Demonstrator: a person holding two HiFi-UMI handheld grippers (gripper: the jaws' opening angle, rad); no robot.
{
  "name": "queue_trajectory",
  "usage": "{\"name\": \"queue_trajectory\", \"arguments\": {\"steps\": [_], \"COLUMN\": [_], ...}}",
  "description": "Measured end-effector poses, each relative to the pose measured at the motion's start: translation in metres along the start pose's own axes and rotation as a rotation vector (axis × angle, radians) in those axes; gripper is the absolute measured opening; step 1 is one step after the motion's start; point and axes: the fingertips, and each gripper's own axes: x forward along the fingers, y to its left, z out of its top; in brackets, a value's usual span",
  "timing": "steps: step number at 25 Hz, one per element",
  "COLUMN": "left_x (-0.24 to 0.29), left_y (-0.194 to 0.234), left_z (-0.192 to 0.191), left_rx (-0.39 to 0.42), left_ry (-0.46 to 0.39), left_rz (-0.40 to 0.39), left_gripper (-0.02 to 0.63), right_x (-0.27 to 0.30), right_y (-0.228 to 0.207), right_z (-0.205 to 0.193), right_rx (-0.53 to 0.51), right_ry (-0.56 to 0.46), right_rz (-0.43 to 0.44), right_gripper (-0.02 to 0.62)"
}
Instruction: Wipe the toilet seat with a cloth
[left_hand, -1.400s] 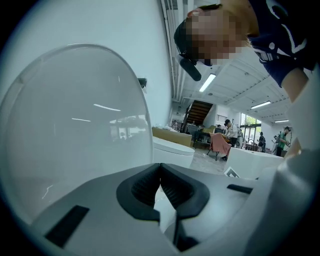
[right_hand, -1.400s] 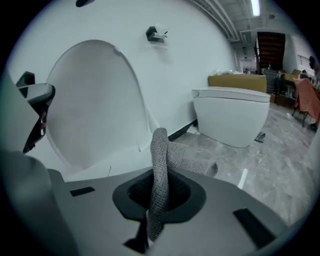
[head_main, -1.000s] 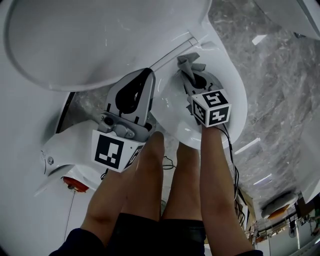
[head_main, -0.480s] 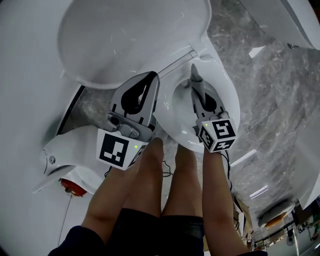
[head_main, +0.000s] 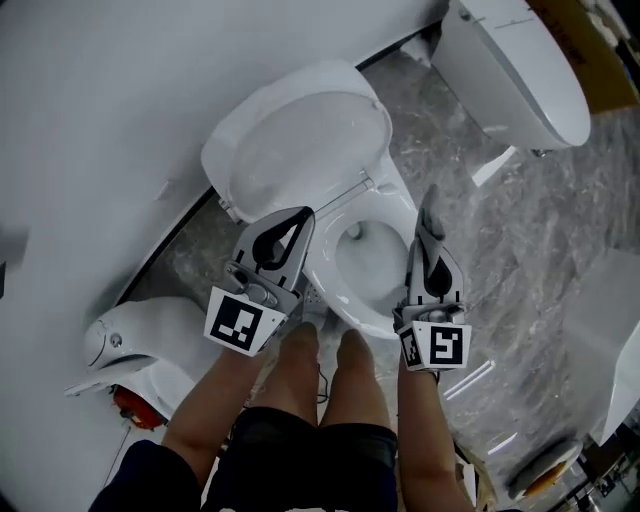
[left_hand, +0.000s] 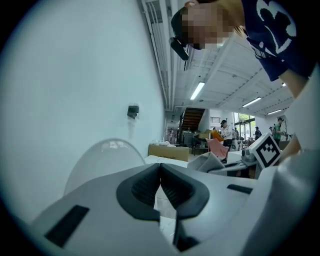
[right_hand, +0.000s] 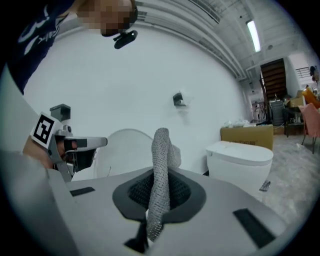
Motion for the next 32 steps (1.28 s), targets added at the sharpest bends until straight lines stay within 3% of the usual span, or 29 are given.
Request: {"name": "queue_trajectory", "arguments": {"steps": [7, 16, 24, 32], "left_x": [-0.026, -0.060, -0.095, -0.119], "left_y": [-0.011, -0.034, -0.063, -0.071], "left_z": [0.098, 0.219, 0.268, 0.284], "left_rx": [0.095, 0.135, 0.150, 0.150], "left_ry": [-0.035, -0.133, -0.170, -0.196], "left_rz": [-0.029, -0.061, -0.089, -0.089], "left_gripper": [0.020, 0.020, 0.020, 0.020], "right_x": [-0.052, -0.133, -0.196, -0.223], "right_y": [0.004, 0.014, 0.041, 0.060], "right_z": [0.137, 0.267, 0.332, 0.348], "right_rx": [-0.069, -0.074, -0.142, -0.172], "right_ry": [-0.171, -0.343, -0.416, -0.441], "right_rz": [-0.038, -0.102, -0.123, -0.135], "right_gripper": [0.028, 0.028, 0.026, 0.026]}}
